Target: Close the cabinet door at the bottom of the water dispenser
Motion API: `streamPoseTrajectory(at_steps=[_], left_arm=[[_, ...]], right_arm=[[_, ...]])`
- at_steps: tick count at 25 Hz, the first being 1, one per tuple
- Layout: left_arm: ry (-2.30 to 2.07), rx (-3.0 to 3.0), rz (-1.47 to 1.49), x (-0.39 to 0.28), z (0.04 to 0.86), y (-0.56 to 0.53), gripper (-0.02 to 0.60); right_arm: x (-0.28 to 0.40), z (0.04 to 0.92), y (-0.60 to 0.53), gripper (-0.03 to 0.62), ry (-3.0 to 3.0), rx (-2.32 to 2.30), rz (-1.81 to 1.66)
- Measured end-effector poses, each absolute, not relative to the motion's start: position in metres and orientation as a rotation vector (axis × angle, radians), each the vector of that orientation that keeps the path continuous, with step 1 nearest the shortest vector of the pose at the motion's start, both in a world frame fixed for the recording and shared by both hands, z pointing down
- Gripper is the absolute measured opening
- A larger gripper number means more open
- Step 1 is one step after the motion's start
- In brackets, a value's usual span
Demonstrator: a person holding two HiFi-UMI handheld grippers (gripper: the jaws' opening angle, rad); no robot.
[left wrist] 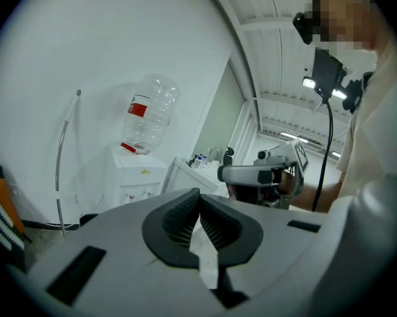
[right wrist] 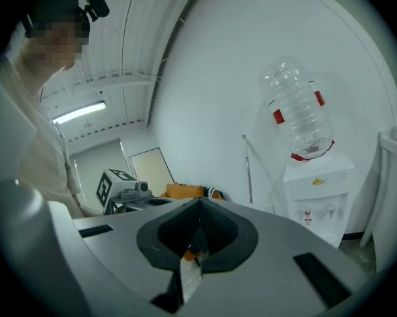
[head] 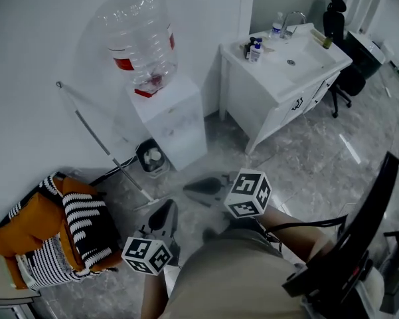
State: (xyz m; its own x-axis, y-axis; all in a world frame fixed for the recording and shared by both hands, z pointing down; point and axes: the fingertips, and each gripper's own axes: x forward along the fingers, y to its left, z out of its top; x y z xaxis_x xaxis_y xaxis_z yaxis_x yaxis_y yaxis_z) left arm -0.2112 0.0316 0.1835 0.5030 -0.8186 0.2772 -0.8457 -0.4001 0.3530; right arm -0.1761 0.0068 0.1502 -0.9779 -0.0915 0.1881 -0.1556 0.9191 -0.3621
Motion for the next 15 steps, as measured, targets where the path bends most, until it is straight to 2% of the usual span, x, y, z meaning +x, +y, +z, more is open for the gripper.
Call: streamPoseTrajectory(at_steps=[5, 15], left_arm=[[-1.259, 2.367, 0.072, -0.188, 0.178, 0.037, -0.006], [-1.263, 2.521, -0.002, -0.129, 0.114, 0.046, -0.006]], right_arm=[[-0.15, 0.146, 0.017, 0.012, -2.897, 0.339, 0.578], [-0.067, 0.096, 0.026, 0.012, -3.055, 0.496, 0.536]])
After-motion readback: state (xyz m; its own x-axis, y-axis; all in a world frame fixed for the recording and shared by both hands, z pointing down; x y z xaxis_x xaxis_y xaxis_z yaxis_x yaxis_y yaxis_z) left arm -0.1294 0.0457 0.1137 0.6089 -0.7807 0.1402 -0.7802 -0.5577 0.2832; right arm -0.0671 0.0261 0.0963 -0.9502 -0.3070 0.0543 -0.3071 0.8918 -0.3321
